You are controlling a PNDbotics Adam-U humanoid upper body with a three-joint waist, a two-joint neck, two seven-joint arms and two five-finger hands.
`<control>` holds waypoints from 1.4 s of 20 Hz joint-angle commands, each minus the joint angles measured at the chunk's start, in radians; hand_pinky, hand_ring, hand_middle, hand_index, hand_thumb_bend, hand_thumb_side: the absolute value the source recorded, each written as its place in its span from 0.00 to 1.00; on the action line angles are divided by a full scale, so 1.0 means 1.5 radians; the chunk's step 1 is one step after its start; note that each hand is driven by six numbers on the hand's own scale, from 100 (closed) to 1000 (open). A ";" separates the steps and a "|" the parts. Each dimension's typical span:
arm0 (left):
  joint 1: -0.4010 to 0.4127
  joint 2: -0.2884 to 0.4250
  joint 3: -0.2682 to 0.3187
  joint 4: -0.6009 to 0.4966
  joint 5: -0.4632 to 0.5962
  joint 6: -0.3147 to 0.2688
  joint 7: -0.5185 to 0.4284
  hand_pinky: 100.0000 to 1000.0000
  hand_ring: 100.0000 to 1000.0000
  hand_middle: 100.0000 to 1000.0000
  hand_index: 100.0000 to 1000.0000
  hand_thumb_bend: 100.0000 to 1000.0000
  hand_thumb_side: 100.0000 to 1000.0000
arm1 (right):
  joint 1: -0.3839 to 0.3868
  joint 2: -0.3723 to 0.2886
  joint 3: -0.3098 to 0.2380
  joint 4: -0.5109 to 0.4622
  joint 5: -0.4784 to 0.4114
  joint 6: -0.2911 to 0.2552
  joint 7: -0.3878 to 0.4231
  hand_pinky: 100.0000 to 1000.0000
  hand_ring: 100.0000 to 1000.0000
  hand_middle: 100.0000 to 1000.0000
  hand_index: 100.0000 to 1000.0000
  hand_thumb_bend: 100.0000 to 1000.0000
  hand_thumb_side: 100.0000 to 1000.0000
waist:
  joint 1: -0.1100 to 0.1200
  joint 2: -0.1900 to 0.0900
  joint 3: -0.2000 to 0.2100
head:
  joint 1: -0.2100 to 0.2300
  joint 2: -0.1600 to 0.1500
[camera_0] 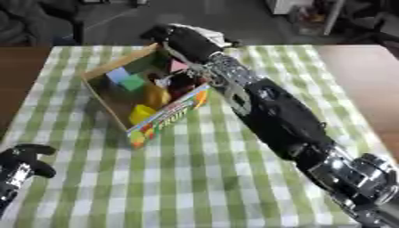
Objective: Pick up objects on the table and place them in the box.
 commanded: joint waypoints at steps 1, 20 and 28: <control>-0.005 0.008 0.010 -0.012 -0.005 0.001 0.009 0.54 0.47 0.61 0.67 0.00 0.63 | 0.059 -0.057 -0.031 -0.164 -0.189 0.047 -0.014 0.75 0.91 0.72 0.79 0.00 0.09 | -0.003 -0.009 -0.012 | 0.025 0.003; 0.000 0.007 0.032 -0.014 -0.010 0.015 0.058 0.54 0.47 0.61 0.66 0.00 0.62 | 0.501 0.068 -0.146 -0.339 -0.436 0.016 -0.082 0.71 0.88 0.57 0.65 0.00 0.07 | -0.012 0.008 -0.103 | 0.162 0.003; 0.002 0.005 0.034 -0.014 -0.007 0.013 0.059 0.54 0.46 0.61 0.66 0.00 0.62 | 0.489 0.081 -0.141 -0.315 -0.424 0.002 -0.084 0.71 0.88 0.56 0.65 0.00 0.05 | 0.011 0.019 -0.137 | 0.181 0.003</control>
